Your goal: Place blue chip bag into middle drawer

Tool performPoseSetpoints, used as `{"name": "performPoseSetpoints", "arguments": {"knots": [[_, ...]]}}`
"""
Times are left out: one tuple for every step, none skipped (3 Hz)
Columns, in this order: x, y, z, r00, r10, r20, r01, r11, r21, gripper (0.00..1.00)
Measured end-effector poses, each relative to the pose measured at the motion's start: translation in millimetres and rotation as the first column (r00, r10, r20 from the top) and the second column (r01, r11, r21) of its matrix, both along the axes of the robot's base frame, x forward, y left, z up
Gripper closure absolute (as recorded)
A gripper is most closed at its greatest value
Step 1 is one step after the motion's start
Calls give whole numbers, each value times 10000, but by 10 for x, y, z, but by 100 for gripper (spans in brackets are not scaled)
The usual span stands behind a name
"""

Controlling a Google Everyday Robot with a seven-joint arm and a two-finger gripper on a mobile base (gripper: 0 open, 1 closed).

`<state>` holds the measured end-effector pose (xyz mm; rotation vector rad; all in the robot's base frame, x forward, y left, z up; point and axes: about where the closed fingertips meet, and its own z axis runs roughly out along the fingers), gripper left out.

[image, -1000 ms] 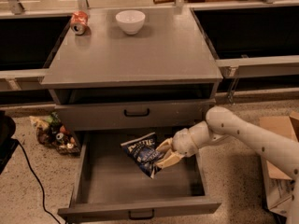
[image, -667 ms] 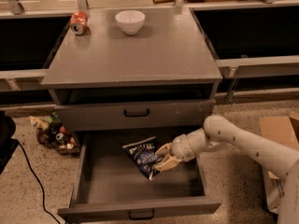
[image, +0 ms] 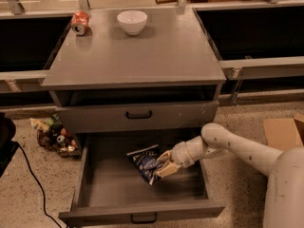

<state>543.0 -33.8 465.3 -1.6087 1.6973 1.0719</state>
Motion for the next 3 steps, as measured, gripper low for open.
{"name": "performPoseSetpoints", "arguments": {"knots": [[36,9,-94,9999,-57,-137,51,9990,-449,34],[19,-9,-43,9999,-138,30,139,9994,-306,11],[-134,-145,212,9983,-337,478,320,9988,360,0]]}}
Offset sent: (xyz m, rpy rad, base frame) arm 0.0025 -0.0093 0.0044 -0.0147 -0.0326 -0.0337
